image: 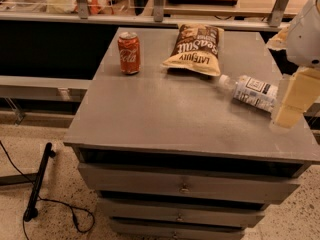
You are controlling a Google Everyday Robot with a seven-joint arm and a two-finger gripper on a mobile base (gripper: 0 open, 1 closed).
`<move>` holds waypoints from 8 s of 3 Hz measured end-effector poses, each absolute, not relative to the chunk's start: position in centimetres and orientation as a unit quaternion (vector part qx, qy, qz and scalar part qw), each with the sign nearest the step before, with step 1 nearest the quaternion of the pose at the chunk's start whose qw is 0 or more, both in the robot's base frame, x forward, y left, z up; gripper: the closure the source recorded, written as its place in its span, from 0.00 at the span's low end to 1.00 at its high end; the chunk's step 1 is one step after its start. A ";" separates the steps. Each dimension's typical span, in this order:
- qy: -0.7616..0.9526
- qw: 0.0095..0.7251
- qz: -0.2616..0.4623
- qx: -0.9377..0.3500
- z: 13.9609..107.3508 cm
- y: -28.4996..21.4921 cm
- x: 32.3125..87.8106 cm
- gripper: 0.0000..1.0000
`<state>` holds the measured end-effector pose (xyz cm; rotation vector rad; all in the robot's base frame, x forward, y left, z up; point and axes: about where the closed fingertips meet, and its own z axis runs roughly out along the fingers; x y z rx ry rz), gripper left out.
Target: Move brown chip bag near blue plastic bottle
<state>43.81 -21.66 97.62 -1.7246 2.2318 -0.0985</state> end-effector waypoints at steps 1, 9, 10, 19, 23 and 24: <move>0.776 0.162 -0.040 -0.608 97.9 -21.7 44.5 0.00; 0.793 0.282 -0.010 -0.540 98.4 -19.6 58.5 0.00; 0.824 0.290 -0.040 -0.485 99.6 -20.9 62.8 0.00; 0.941 0.141 0.142 -0.273 86.0 -19.7 71.3 0.40; 0.950 0.143 0.108 -0.256 88.7 -22.7 70.3 1.00; 0.961 0.137 0.077 -0.228 90.1 -25.3 69.0 1.00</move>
Offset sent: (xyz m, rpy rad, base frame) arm 0.0459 -0.0040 -0.0011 0.0230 0.0078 0.0356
